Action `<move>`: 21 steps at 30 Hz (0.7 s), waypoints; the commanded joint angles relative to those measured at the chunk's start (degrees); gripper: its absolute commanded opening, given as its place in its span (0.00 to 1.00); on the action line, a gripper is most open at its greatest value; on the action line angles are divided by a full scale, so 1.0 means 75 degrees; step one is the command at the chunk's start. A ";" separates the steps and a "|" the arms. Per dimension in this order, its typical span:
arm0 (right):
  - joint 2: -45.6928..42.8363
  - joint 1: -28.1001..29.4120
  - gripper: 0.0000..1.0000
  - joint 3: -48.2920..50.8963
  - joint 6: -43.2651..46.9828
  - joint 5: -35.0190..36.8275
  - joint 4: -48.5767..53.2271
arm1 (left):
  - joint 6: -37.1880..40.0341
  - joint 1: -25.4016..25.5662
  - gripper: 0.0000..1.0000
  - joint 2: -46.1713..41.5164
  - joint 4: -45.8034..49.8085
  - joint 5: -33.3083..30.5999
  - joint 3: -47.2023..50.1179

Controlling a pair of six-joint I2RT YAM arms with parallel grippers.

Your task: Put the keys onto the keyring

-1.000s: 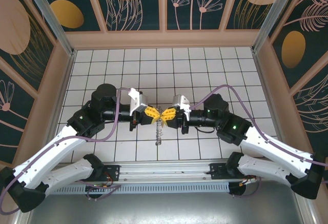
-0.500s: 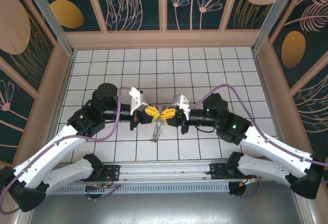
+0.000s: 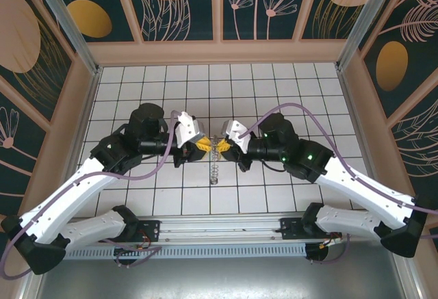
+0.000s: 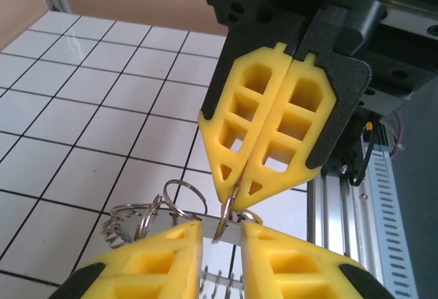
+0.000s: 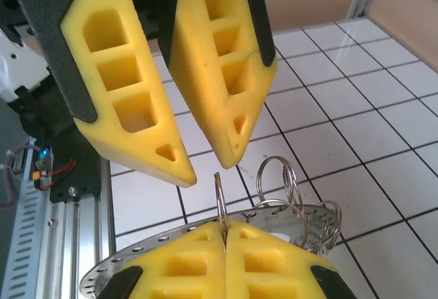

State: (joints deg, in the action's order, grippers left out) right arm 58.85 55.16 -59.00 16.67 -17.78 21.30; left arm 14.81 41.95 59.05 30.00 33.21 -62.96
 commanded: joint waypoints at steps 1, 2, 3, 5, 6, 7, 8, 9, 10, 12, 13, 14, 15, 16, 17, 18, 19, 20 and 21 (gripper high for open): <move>0.0086 -0.0018 0.00 -0.0456 0.0378 0.0111 0.0320 | 0.0384 0.0038 0.22 0.0172 0.0501 -0.0172 -0.0331; 0.0126 -0.0027 0.00 -0.0498 0.0418 0.0067 0.0353 | 0.0420 0.0040 0.21 0.0251 0.0541 -0.0152 -0.0379; 0.0161 -0.0030 0.00 -0.0522 0.0440 0.0031 0.0359 | 0.0453 0.0032 0.22 0.0311 0.0586 -0.0118 -0.0422; 0.0231 -0.0052 0.00 -0.0569 0.0493 -0.0103 0.0356 | 0.0486 0.0033 0.21 0.0384 0.0603 -0.0029 -0.0475; 0.0259 -0.0080 0.00 -0.0588 0.0507 -0.0172 0.0348 | 0.0498 0.0036 0.21 0.0410 0.0603 0.0013 -0.0488; 0.0279 -0.0109 0.00 -0.0605 0.0519 -0.0251 0.0339 | 0.0508 0.0038 0.21 0.0440 0.0588 0.0055 -0.0509; 0.0315 -0.0143 0.00 -0.0620 0.0543 -0.0325 0.0333 | 0.0499 0.0038 0.21 0.0462 0.0593 0.0103 -0.0534; 0.0331 -0.0164 0.00 -0.0635 0.0554 -0.0376 0.0318 | 0.0502 0.0036 0.21 0.0502 0.0603 0.0172 -0.0555; 0.0342 -0.0190 0.00 -0.0641 0.0567 -0.0433 0.0304 | 0.0498 0.0041 0.20 0.0545 0.0602 0.0251 -0.0570; 0.0345 -0.0238 0.00 -0.0652 0.0590 -0.0533 0.0283 | 0.0487 0.0058 0.19 0.0598 0.0585 0.0364 -0.0570; 0.0356 -0.0251 0.00 -0.0660 0.0590 -0.0584 0.0267 | 0.0478 0.0055 0.18 0.0600 0.0555 0.0396 -0.0539; 0.0343 -0.0253 0.00 -0.0664 0.0602 -0.0622 0.0255 | 0.0468 0.0067 0.17 0.0598 0.0512 0.0416 -0.0513; 0.0344 -0.0264 0.00 -0.0685 0.0611 -0.0666 0.0264 | 0.0454 0.0078 0.15 0.0599 0.0470 0.0444 -0.0489; 0.0341 -0.0269 0.00 -0.0696 0.0633 -0.0696 0.0271 | 0.0444 0.0067 0.13 0.0611 0.0426 0.0498 -0.0477; 0.0342 -0.0282 0.00 -0.0711 0.0647 -0.0710 0.0283 | 0.0423 0.0068 0.12 0.0623 0.0396 0.0550 -0.0465; 0.0344 -0.0288 0.00 -0.0726 0.0660 -0.0729 0.0289 | 0.0417 0.0068 0.12 0.0644 0.0353 0.0609 -0.0453; 0.0338 -0.0297 0.00 -0.0734 0.0673 -0.0751 0.0303 | 0.0412 0.0081 0.12 0.0657 0.0334 0.0623 -0.0442; 0.0344 -0.0299 0.00 -0.0745 0.0683 -0.0769 0.0309 | 0.0405 0.0078 0.11 0.0674 0.0298 0.0624 -0.0424; 0.0348 -0.0304 0.00 -0.0758 0.0684 -0.0781 0.0312 | 0.0385 0.0080 0.10 0.0681 0.0266 0.0652 -0.0409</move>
State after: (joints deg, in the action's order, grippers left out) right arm 61.71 53.28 -61.93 20.73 -21.71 25.04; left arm 17.43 42.06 63.51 33.17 35.62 -65.49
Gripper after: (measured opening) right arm 0.059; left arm 0.109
